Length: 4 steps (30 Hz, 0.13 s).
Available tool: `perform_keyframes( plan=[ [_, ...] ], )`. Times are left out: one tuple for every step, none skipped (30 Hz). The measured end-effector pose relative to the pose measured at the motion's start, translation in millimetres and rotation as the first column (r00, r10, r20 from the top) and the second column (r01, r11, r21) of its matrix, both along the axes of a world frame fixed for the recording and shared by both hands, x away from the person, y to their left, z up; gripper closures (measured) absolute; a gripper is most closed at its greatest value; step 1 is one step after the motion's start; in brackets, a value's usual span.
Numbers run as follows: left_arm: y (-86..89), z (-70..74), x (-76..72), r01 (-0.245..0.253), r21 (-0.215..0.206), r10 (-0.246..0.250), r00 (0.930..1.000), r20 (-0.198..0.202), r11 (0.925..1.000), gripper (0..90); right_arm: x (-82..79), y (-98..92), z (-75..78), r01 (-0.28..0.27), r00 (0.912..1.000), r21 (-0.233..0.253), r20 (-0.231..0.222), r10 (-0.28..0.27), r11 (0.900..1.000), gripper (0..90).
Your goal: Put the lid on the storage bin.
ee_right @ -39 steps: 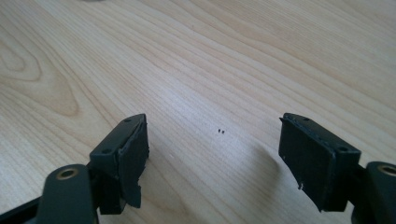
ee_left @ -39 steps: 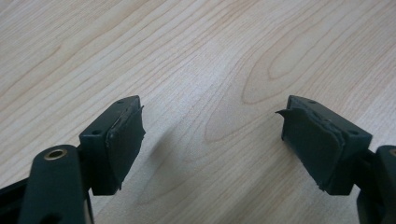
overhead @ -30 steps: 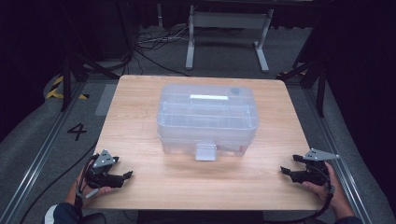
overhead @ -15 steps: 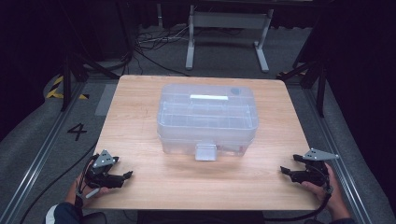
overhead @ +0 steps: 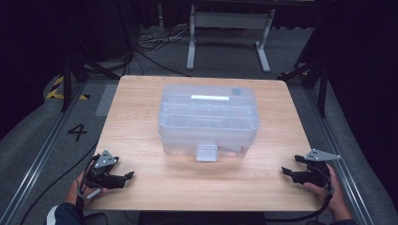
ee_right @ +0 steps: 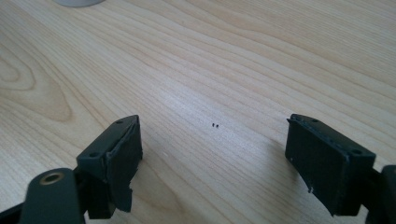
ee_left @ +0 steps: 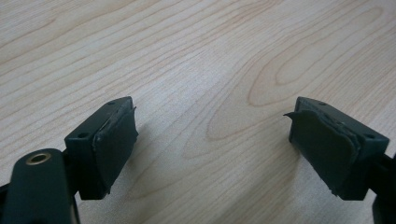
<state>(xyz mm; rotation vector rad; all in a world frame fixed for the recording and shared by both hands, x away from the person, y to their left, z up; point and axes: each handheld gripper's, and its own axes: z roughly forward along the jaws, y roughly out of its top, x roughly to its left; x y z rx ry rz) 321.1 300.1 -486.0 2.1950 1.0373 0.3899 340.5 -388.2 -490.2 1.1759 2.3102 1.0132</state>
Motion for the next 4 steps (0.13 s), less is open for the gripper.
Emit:
perform_keyframes(
  plan=[
    [0.0, 0.0, 0.0, 0.000, 0.000, 0.000, 1.0000, 0.000, 1.0000, 15.3, 0.0, 0.0, 0.0, 0.000, 1.0000, 0.000, 0.000, 0.000, 1.000, 19.0],
    [0.0, -0.1, 0.1, 0.001, -0.001, -0.001, 1.0000, 0.000, 1.0000, 15.3, 0.0, 0.0, 0.0, 0.000, 1.0000, 0.000, 0.000, 0.000, 1.000, 19.0],
    [0.0, -0.1, 0.1, 0.000, -0.001, 0.000, 1.0000, 0.000, 1.0000, 15.3, 0.0, 0.0, 0.0, 0.001, 1.0000, 0.000, 0.000, -0.001, 1.000, 18.9],
    [0.0, -0.1, 0.1, 0.000, -0.001, 0.000, 1.0000, 0.000, 1.0000, 15.3, 0.0, 0.0, 0.0, 0.000, 1.0000, 0.000, 0.000, 0.000, 1.000, 18.9]
  ],
)
